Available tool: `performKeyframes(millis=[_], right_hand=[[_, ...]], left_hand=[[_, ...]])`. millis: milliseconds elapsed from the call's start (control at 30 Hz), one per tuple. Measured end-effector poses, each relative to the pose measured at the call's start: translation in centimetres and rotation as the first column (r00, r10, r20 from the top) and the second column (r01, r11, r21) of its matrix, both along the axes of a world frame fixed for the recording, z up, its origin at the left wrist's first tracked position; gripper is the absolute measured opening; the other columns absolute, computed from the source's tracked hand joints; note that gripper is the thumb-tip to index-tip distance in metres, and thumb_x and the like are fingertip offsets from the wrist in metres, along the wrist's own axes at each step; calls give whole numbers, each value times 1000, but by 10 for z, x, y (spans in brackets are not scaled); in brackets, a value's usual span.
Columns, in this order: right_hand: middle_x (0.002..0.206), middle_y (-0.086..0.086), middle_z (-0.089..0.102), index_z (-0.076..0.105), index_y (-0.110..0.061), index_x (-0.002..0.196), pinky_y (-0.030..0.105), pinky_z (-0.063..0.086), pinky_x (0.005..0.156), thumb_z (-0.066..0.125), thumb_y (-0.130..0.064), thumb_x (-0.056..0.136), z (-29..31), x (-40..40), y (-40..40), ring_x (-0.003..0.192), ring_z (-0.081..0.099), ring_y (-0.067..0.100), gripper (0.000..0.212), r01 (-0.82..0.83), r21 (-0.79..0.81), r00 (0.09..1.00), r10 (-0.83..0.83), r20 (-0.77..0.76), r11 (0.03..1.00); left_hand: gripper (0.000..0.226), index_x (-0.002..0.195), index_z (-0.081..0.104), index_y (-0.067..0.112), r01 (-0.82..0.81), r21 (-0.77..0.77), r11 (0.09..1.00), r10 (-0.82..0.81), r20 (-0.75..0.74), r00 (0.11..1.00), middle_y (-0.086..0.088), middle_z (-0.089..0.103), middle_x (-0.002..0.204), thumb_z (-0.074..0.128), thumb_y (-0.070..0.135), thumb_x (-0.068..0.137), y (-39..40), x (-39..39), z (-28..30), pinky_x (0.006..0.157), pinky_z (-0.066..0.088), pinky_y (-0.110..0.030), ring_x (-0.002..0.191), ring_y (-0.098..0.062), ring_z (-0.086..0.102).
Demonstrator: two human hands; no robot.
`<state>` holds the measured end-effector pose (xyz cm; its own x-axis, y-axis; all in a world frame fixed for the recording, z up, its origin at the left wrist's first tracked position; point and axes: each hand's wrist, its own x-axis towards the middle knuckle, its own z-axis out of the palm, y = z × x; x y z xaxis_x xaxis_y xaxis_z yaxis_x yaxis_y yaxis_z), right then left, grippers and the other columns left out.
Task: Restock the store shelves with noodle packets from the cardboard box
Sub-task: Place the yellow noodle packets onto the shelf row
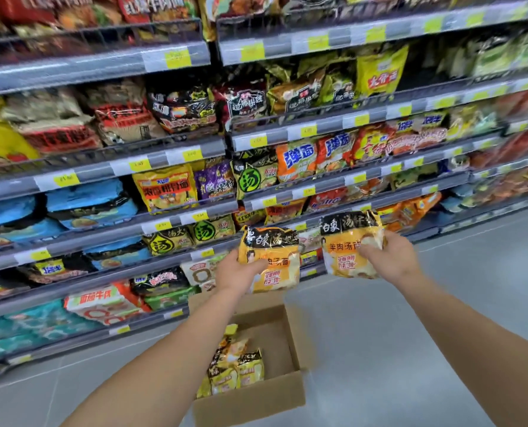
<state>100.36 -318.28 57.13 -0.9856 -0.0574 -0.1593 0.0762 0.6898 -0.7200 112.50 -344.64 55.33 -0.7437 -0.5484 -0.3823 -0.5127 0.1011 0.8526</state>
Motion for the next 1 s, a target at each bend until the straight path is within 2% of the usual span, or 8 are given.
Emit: performKeyframes(millis=[300,400,533,600,667,700,800,1000], right_hand=[[97,7,65,62,-13,99,36,48,78,70,-23,76,30,-106,149,91,59,29,26,112,-138,993,-104,61,984],[96,7,65,61,-13,101,40,52,81,71,-34,70,52,-150,208,92,61,30,39,117,-115,992,-111,57,986],[103,10,66,63,-12,102,42,51,81,75,-38,68,69,-200,260,94,62,31,44,154,-193,988,-147,49,969],[102,11,65,62,-11,100,41,49,79,74,-29,78,78,-226,278,94,61,31,30,156,-222,988,-152,33,963],[111,11,64,60,-8,113,43,49,85,73,-29,80,84,-256,291,103,60,33,41,163,-217,986,-169,-6,962],[114,10,63,59,-7,117,42,48,86,73,-29,81,86,-276,298,105,59,33,45,159,-195,985,-170,-40,968],[108,7,66,63,-9,108,40,50,80,73,-27,81,97,-319,307,99,61,30,34,128,-138,982,-145,-120,982],[143,3,50,44,-11,144,42,44,101,72,-30,86,126,-424,306,126,51,30,66,129,-143,963,-158,-216,981]], left_hand=[[36,72,42,28,-25,10,1000,26,-146,989,12,46,81,76,25,82,142,-118,48,92,40,-35,91,-15,47],[26,88,57,24,-12,8,1000,14,-168,986,6,65,96,80,32,77,189,-171,61,93,46,-38,94,-17,60],[31,101,59,20,22,6,1000,-20,-218,976,8,65,100,77,34,80,234,-229,81,90,48,-41,96,-19,62],[43,118,59,14,37,12,999,-33,-250,968,7,62,115,75,33,83,253,-260,88,91,46,-40,108,-21,59],[64,139,45,12,35,12,999,-30,-286,958,3,53,130,74,30,85,270,-292,99,99,41,-40,121,-24,52],[64,139,45,14,53,7,999,-48,-300,953,0,54,134,74,30,84,277,-314,102,101,42,-41,122,-26,52],[31,103,53,29,104,-8,995,-100,-343,934,11,61,103,76,27,83,287,-361,105,93,46,-38,104,-22,59],[30,100,53,31,148,16,989,-127,-426,896,20,59,91,76,31,81,301,-466,124,93,49,-43,96,-18,61]])
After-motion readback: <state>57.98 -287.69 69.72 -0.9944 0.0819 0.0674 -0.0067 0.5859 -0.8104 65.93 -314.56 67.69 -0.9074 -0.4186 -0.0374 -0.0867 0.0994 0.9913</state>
